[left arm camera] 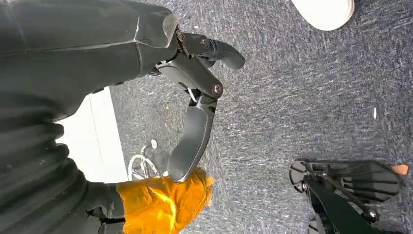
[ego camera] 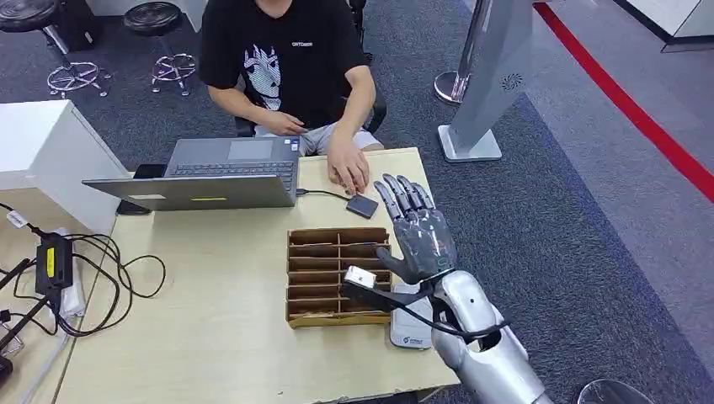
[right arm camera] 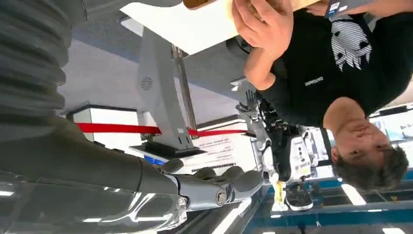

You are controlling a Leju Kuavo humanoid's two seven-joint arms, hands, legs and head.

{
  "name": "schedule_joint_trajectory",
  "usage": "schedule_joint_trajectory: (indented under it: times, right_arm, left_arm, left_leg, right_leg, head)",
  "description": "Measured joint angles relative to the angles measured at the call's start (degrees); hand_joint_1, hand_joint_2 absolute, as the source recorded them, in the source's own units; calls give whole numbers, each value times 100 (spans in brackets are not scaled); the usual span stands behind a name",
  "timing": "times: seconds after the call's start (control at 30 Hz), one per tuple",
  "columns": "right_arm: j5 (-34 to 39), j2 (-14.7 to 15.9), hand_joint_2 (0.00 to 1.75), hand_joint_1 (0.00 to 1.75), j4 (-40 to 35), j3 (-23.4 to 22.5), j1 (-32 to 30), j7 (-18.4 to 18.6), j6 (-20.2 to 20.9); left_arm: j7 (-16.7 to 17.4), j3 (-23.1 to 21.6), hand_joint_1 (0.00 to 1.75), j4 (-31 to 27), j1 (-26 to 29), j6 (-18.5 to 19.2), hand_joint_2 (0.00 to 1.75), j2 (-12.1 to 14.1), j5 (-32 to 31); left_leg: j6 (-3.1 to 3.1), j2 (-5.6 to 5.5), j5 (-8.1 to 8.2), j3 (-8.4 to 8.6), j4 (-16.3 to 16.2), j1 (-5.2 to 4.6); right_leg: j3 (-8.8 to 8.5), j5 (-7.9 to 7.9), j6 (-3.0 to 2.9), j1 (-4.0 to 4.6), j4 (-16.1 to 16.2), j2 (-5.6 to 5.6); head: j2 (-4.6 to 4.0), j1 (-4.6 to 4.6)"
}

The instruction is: Pass the card to the sensor for recognition and then transmit it.

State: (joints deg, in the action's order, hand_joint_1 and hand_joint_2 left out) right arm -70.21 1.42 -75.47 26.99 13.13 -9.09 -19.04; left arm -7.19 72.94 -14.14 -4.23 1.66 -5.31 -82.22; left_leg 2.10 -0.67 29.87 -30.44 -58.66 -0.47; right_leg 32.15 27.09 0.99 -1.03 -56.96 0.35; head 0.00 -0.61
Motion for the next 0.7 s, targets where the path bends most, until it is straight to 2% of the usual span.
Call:
schedule_joint_trajectory:
  times: [0.33, 0.7]
  right_arm:
    - [-173, -199, 175, 0, 365, -57, 148, 76, -72]
    - [-199, -278, 175, 0, 448, -63, 154, 52, -72]
  left_arm:
    - [0, 0, 0, 0, -2, 4, 175, 0, -24]
    - [0, 0, 0, 0, -2, 11, 175, 0, -24]
  left_leg:
    - [0, 0, 0, 0, 0, 0]
    - [0, 0, 0, 0, 0, 0]
  right_leg:
    - [0, 0, 0, 0, 0, 0]
    - [0, 0, 0, 0, 0, 0]
  head:
    - [0, 0]
    - [0, 0]
